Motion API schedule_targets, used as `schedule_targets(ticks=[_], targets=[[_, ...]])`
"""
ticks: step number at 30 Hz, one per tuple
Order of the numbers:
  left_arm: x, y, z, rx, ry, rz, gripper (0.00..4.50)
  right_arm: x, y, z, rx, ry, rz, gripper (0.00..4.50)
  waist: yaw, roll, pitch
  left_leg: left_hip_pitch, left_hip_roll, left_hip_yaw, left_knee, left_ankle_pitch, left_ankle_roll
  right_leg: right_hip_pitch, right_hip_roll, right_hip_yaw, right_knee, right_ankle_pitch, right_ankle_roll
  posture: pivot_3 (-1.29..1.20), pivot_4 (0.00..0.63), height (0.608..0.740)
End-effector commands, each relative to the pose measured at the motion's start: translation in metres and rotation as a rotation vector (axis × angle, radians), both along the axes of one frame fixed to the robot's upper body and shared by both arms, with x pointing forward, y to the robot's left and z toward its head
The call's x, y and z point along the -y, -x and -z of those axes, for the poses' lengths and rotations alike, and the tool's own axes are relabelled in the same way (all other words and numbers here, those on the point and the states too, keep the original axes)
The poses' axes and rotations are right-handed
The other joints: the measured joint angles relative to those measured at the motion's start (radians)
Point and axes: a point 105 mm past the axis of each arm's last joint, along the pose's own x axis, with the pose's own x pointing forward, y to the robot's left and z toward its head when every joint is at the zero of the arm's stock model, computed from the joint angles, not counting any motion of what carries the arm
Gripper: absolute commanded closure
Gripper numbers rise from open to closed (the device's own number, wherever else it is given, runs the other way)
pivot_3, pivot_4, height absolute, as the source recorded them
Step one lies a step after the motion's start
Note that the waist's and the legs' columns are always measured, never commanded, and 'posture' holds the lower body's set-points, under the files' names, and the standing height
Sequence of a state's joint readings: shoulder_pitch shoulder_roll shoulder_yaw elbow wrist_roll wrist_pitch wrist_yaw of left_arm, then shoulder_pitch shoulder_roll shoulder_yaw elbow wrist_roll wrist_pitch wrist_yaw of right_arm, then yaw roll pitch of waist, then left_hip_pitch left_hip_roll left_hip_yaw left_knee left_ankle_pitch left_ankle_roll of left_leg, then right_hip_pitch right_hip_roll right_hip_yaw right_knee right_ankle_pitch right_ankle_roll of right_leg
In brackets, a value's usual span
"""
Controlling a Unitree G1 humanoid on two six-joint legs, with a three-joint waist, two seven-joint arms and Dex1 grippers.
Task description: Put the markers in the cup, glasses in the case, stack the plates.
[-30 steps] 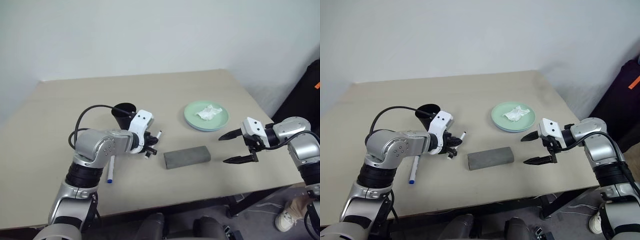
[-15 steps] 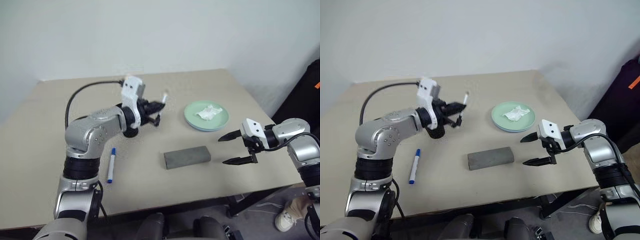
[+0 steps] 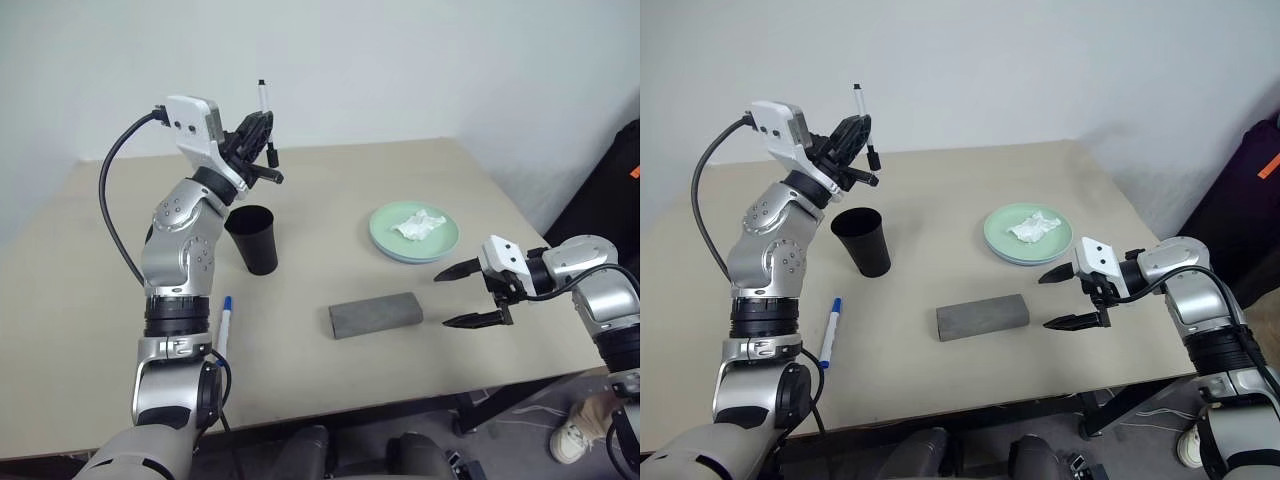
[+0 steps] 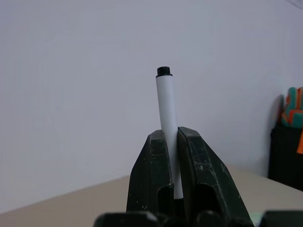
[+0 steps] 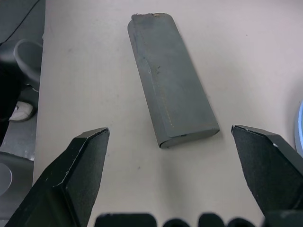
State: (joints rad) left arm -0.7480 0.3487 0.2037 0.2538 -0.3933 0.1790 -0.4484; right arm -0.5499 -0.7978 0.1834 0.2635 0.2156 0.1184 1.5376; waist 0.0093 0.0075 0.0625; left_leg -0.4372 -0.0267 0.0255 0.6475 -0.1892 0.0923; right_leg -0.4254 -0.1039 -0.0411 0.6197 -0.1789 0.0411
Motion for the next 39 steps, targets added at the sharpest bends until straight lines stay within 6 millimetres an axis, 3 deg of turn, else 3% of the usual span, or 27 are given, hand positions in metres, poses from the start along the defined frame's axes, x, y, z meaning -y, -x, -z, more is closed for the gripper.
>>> schedule_targets(ticks=[1,8,21,34,39], targets=[[-0.015,-0.002,0.000,0.046,-0.012,-0.059,4.47,-0.010,-0.008,-0.038,0.097,-0.109,-0.008,0.00,0.000,0.000,0.000,0.000,0.000,0.000,0.000,0.000,0.000,0.000,0.000,0.000,0.000,0.000,0.000,0.00,0.000,0.736],[-0.026,-0.007,0.024,-0.002,-0.016,-0.088,4.47,-0.011,-0.022,-0.087,0.186,-0.280,0.058,0.00,0.000,-0.001,0.000,0.000,0.001,0.000,0.000,0.000,0.000,0.000,0.000,-0.002,0.000,0.001,0.001,0.00,0.000,0.736],[-0.026,-0.004,0.055,-0.080,-0.002,-0.071,4.47,-0.007,-0.023,-0.130,0.234,-0.468,0.076,0.00,0.000,-0.001,-0.001,-0.008,0.002,0.000,-0.001,0.000,0.000,-0.003,0.000,-0.003,-0.012,0.012,0.001,0.00,0.000,0.736],[-0.025,-0.001,0.065,-0.099,-0.018,-0.051,4.47,-0.006,-0.026,-0.133,0.251,-0.496,0.101,0.00,0.000,-0.002,-0.001,-0.009,0.002,0.000,-0.001,0.000,0.000,-0.004,0.000,-0.004,-0.013,0.013,0.002,0.00,0.000,0.736],[-0.023,0.000,0.068,-0.091,-0.053,-0.051,3.04,-0.006,-0.028,-0.134,0.256,-0.496,0.106,0.00,0.000,-0.001,-0.001,-0.009,0.002,0.000,-0.001,0.000,0.000,-0.004,0.000,-0.004,-0.013,0.014,0.002,0.00,0.000,0.736]])
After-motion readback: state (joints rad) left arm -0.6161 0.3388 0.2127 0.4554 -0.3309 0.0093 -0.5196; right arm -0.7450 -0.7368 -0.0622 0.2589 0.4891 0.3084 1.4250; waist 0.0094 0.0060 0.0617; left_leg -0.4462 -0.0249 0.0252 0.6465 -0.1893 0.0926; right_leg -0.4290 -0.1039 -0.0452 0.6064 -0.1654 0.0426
